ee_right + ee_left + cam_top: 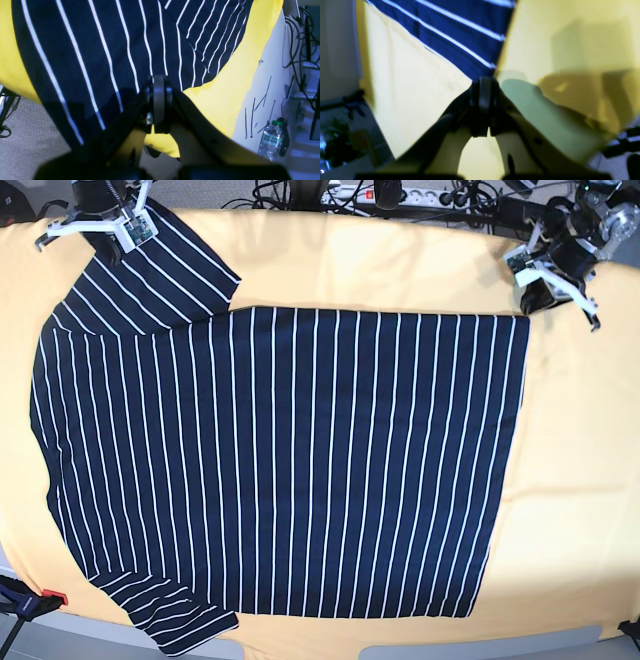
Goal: Fold the T-shirt properly
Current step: 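Move right gripper to the sleeve edge, left gripper to the hem corner, then close both grippers on the shirt's side edge, then lift the gripped side edge and fold it over toward the shirt's middle, then open both grippers and release the folded edge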
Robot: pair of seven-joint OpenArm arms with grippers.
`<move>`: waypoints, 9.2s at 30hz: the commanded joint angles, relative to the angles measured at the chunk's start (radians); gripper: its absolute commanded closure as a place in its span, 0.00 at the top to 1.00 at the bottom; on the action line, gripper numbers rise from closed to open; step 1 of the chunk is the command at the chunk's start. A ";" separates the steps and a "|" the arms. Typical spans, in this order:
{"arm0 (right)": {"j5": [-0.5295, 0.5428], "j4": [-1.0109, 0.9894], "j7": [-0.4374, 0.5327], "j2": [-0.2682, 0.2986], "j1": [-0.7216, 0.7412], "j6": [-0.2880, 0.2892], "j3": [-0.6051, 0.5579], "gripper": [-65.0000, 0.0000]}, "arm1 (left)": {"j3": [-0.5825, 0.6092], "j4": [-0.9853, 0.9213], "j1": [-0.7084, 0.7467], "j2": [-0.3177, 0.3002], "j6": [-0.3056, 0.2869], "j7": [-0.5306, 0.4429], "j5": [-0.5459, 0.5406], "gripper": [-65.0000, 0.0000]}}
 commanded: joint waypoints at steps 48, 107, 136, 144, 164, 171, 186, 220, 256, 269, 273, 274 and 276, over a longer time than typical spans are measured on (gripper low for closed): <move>0.070 0.014 0.034 0.006 -0.014 0.020 0.004 0.00 | 0.310 -0.217 -0.391 -0.191 -0.163 -0.180 0.060 0.58; 0.087 -0.153 0.066 0.006 0.099 0.144 0.002 0.00 | 0.394 -0.261 -0.475 -0.188 -0.047 -0.179 -0.017 0.00; -0.047 0.014 -0.079 0.026 -0.240 0.153 0.004 0.00 | 0.394 -0.022 -0.149 -0.517 -0.161 0.037 0.008 0.00; -0.056 0.014 -0.100 0.026 -0.240 0.130 0.004 0.00 | 0.394 0.071 -0.140 -0.540 -0.204 0.089 0.009 0.00; 0.087 0.014 0.106 0.212 0.003 0.078 0.191 0.00 | 0.391 0.113 -0.410 -0.452 0.011 0.045 -0.064 0.00; 0.233 0.014 0.147 0.266 0.128 0.147 0.240 0.00 | 0.391 0.098 -0.523 -0.357 0.012 0.045 -0.143 0.00; 0.459 -0.225 0.251 0.286 0.445 0.325 0.239 0.00 | 0.391 -0.076 -0.612 -0.163 0.094 -0.008 -0.158 0.00; 0.537 -0.494 0.276 0.286 0.857 0.423 0.033 0.00 | 0.391 -0.195 -0.700 -0.088 0.107 -0.046 -0.175 0.00; 0.529 -0.283 -0.002 0.348 0.692 0.534 0.042 0.53 | 0.391 -0.159 -0.796 -0.154 -0.348 0.106 -0.284 0.55; 0.549 -0.280 -0.016 0.352 0.480 0.492 0.176 0.53 | 0.391 -0.166 -0.747 -0.221 -0.553 0.013 -0.189 0.55; 0.549 -0.280 -0.012 0.352 0.481 0.467 0.176 0.53 | 0.395 -0.241 -0.738 -0.218 -0.470 -0.107 -0.048 0.55; 0.550 -0.280 -0.013 0.352 0.482 0.467 0.175 0.53 | 0.395 -0.264 -0.737 -0.216 -0.470 -0.143 -0.024 0.55; 0.549 -0.280 -0.013 0.352 0.482 0.467 0.176 0.53 | 0.395 -0.307 -0.738 -0.215 -0.470 -0.230 0.001 0.55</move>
